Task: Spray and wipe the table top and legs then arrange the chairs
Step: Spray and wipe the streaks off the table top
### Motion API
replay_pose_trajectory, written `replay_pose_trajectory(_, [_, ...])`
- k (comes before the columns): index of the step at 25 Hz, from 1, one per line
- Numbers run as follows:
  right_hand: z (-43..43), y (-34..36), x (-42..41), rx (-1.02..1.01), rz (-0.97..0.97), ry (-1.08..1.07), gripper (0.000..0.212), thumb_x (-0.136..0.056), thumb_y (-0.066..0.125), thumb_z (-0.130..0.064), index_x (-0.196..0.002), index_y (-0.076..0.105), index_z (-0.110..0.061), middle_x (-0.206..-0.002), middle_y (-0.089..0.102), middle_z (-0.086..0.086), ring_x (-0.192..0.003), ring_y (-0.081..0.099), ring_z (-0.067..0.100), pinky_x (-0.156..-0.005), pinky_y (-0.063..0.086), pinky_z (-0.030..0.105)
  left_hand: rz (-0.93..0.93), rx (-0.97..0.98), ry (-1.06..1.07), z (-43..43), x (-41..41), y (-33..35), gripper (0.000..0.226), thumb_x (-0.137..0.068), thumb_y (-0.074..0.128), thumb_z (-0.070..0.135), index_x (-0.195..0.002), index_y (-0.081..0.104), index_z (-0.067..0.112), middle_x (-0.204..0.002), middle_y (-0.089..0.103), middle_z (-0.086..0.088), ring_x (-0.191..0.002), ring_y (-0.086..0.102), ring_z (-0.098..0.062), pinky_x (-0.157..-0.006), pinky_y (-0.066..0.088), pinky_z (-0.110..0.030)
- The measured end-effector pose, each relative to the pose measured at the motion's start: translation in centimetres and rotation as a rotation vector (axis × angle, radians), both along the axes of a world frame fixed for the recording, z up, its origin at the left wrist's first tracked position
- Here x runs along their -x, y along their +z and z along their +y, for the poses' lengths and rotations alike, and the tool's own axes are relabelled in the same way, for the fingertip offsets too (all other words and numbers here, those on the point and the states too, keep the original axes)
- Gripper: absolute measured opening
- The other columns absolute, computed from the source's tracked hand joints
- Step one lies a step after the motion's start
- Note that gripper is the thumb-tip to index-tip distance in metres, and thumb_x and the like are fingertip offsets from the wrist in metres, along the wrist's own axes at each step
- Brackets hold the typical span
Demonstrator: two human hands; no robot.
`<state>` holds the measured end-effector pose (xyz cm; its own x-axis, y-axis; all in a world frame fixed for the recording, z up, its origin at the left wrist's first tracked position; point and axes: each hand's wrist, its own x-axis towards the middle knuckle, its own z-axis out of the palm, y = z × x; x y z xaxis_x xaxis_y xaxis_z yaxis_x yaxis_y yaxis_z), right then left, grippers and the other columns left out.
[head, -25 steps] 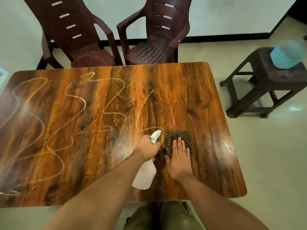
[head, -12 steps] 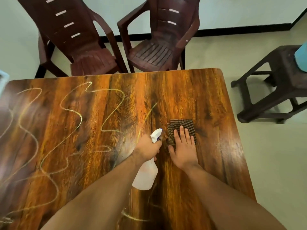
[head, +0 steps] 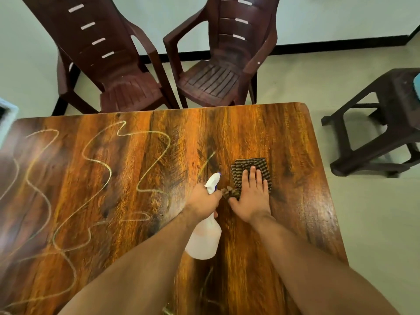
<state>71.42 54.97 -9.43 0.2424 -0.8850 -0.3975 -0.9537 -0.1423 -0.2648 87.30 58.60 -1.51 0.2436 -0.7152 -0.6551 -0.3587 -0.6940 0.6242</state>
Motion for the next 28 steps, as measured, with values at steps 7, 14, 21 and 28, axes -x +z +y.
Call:
replay_pose_trajectory(7, [1.4,0.3,0.6,0.023,-0.050,0.306,0.084,-0.091,0.029,-0.053,-0.161,-0.001,-0.017,-0.166,-0.017,0.006,-0.152,-0.020,0.022,-0.124,-0.009,0.044,0.021,0.026,-0.003,-3.7,-0.8,0.4,0.020,-0.095,0.059,0.015,-0.077,0.062,0.006,-0.073,0.072,-0.016,-0.045,0.060,-0.020,-0.057,0.052,-0.034])
replay_pose_trajectory(14, [-6.7,-1.0,-4.6,0.095,-0.001,0.088,0.083,-0.093,0.027,-0.054,-0.161,-0.001,-0.014,-0.167,-0.012,0.009,-0.153,-0.015,0.026,-0.123,-0.011,0.042,-0.002,0.000,0.015,-9.9,-5.4,-0.5,0.021,-0.096,0.058,0.018,-0.100,0.063,-0.002,-0.070,0.068,-0.007,-0.043,0.066,-0.021,-0.045,0.051,-0.026])
replay_pose_trajectory(21, [-10.7,-1.0,-9.8,0.123,-0.023,0.127,0.082,-0.093,0.028,-0.052,-0.160,0.000,-0.014,-0.167,-0.013,0.008,-0.153,-0.015,0.025,-0.121,-0.012,0.042,0.031,0.050,0.024,-15.6,-9.7,-1.6,0.019,-0.093,0.059,0.018,-0.082,0.064,0.003,-0.064,0.072,-0.009,-0.047,0.067,-0.026,-0.063,0.063,-0.040])
replay_pose_trajectory(28, [-21.7,-0.9,-7.6,0.060,0.067,-0.346,0.076,-0.100,0.031,-0.049,-0.161,0.002,-0.014,-0.168,-0.007,0.009,-0.154,-0.007,0.028,-0.125,-0.002,0.049,0.104,0.024,-0.015,-20.1,-10.1,-1.3,0.027,-0.101,0.060,0.025,-0.121,0.043,0.016,-0.095,0.069,-0.012,-0.053,0.065,-0.017,-0.055,0.060,-0.029])
